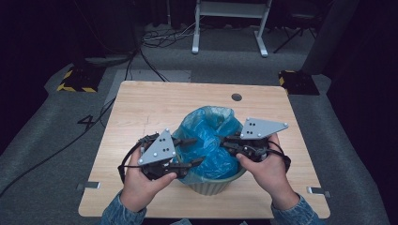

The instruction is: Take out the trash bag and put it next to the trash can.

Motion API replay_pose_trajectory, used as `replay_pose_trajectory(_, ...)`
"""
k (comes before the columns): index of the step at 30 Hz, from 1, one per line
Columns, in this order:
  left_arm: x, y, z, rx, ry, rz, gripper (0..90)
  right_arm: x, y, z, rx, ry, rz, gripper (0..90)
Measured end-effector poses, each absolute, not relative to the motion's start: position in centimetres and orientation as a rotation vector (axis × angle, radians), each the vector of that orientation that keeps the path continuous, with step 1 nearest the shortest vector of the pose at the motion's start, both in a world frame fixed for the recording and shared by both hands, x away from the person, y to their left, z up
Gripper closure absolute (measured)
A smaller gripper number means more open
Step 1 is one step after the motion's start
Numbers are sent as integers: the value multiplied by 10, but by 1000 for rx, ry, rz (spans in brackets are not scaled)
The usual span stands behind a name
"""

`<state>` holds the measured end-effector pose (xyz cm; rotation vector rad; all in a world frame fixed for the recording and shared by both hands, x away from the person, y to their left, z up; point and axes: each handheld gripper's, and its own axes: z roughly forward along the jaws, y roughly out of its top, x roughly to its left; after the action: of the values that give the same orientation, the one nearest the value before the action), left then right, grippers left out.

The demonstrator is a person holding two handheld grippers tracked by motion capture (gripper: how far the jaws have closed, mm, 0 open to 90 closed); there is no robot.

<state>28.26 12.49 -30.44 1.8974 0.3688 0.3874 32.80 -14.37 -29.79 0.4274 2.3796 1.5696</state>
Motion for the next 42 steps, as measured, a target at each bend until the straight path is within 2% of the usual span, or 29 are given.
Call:
replay_pose_trajectory(16,274,168,-322,1930,472,425,399,329,-145,-270,393,2305,1635,896)
replay_pose_trajectory(42,269,211,-355,1962,597,427,399,334,-142,-220,353,2202,1728,896)
